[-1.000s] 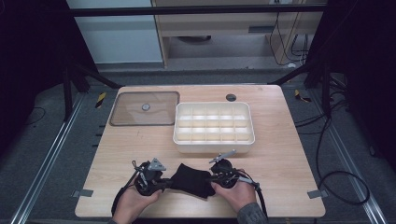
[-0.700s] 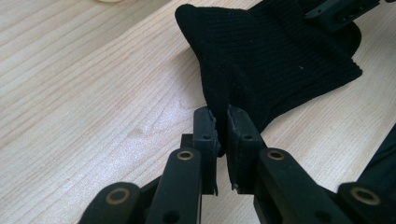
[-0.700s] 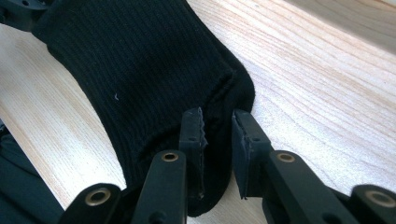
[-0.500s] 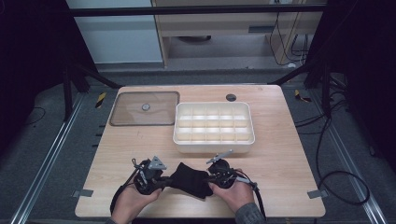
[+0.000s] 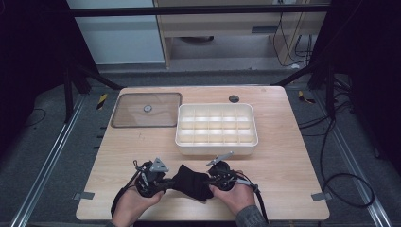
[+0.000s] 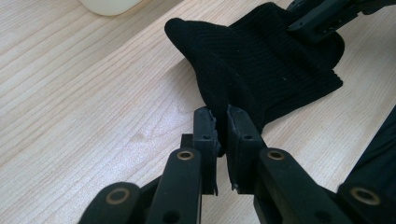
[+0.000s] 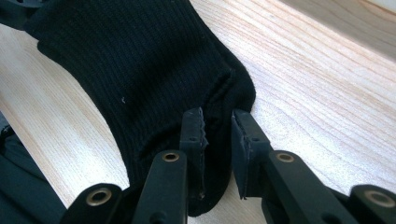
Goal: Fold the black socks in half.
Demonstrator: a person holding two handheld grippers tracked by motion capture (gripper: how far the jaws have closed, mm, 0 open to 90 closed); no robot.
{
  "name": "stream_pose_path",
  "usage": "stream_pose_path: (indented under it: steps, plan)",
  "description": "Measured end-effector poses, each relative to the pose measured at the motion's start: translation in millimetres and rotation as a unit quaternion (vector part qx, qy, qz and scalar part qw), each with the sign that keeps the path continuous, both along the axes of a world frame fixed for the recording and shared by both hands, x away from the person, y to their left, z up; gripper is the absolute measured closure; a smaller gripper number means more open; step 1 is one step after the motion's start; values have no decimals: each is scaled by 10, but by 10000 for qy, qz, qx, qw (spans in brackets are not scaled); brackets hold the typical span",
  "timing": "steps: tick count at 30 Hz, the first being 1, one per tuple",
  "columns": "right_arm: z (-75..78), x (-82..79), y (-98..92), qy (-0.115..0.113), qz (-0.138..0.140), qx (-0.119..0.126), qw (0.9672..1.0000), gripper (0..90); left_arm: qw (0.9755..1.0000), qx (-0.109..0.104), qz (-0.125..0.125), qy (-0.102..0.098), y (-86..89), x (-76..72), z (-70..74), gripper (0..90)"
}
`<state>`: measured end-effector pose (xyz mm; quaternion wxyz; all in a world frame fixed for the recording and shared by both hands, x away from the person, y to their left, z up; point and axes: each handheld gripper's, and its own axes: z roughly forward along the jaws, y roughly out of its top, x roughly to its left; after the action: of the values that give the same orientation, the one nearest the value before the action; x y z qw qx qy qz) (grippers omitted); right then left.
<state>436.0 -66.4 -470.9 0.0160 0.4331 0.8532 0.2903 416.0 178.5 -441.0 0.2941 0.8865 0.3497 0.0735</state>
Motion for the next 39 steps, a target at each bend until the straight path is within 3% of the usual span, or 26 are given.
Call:
stream_pose_path:
  steps: [23,34,39]
  plan:
    - [-4,14,6,-26,-9,12,10000,760,9999,42,-113,-5,-31,-18,36,827]
    - [3,46,-2,-14,-34,-42,10000,768,9991,355,-187,140,25,-40,-28,832]
    - [10,56,19,-33,-10,-91,10000,770,9992,329,-173,117,33,-50,-39,832]
